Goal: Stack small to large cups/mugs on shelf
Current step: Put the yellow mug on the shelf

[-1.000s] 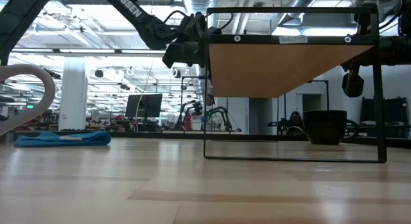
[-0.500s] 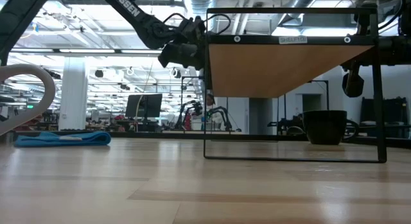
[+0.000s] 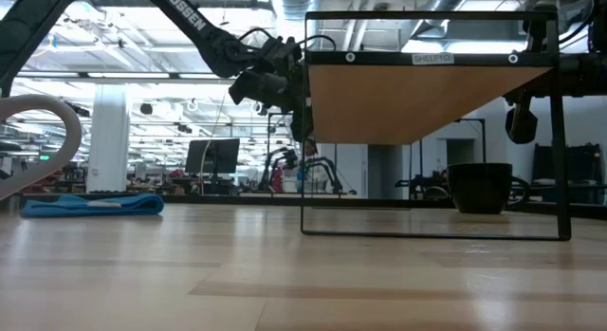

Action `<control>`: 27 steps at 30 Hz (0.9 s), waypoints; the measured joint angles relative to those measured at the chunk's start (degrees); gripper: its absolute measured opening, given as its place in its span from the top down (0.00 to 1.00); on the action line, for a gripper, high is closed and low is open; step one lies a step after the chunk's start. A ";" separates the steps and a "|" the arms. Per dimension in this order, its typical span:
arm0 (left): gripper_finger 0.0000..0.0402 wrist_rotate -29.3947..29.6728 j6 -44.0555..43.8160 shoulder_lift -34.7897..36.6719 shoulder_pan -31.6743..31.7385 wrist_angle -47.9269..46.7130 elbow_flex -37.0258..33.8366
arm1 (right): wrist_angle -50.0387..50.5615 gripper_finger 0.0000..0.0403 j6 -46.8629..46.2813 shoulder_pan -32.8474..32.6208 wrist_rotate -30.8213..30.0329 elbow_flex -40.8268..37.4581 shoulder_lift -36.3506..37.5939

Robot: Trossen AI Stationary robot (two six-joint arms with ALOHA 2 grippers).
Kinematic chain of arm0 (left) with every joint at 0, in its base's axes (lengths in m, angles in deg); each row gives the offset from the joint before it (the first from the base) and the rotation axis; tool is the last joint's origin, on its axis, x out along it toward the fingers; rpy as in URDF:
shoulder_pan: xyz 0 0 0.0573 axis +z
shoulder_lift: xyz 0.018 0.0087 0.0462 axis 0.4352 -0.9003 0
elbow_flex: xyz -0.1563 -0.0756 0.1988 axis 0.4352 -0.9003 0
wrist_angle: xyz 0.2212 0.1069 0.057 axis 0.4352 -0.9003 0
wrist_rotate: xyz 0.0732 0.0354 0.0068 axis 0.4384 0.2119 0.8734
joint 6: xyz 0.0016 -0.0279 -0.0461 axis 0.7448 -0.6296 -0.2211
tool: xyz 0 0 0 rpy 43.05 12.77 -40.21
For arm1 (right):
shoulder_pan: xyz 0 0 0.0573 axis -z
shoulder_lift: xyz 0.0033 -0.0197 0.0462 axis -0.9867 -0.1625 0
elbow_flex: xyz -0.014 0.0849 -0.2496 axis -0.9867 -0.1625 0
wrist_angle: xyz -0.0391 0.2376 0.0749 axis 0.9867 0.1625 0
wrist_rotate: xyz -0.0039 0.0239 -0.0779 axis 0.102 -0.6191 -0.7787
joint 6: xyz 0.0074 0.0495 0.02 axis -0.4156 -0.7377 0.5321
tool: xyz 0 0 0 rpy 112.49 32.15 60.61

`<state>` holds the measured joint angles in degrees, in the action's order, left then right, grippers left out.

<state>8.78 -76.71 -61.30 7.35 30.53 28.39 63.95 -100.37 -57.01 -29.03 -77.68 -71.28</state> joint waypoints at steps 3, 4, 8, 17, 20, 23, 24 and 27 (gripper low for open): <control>0.53 0.43 -0.38 0.02 0.52 -0.15 0.00 | 0.00 0.92 0.00 0.00 -0.01 0.00 0.01; 0.53 0.69 -0.42 0.08 0.64 -0.26 0.00 | 0.00 0.92 0.00 0.00 0.01 0.00 -0.01; 0.53 3.11 -0.17 1.19 1.57 -2.33 0.02 | 0.00 0.92 0.00 0.00 0.01 0.00 0.01; 0.53 9.06 6.87 8.03 3.25 -17.08 0.04 | 0.00 0.92 0.00 0.00 0.01 0.00 0.00; 0.53 14.47 7.06 11.27 2.44 -20.38 0.04 | 0.00 0.92 0.00 0.00 0.01 0.00 -0.01; 0.53 18.47 7.78 14.71 0.76 -23.06 0.07 | 0.00 0.92 0.00 0.00 0.01 0.00 0.01; 0.53 18.71 7.70 15.74 0.03 -23.42 0.07 | 0.00 0.92 0.00 0.00 0.01 0.00 -0.01; 0.53 18.70 6.77 18.17 -2.94 -23.52 0.08 | 0.00 0.92 0.00 0.00 0.00 0.00 0.00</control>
<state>27.47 -69.94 -43.13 4.41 7.01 28.47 63.95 -100.37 -57.01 -29.03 -77.68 -71.28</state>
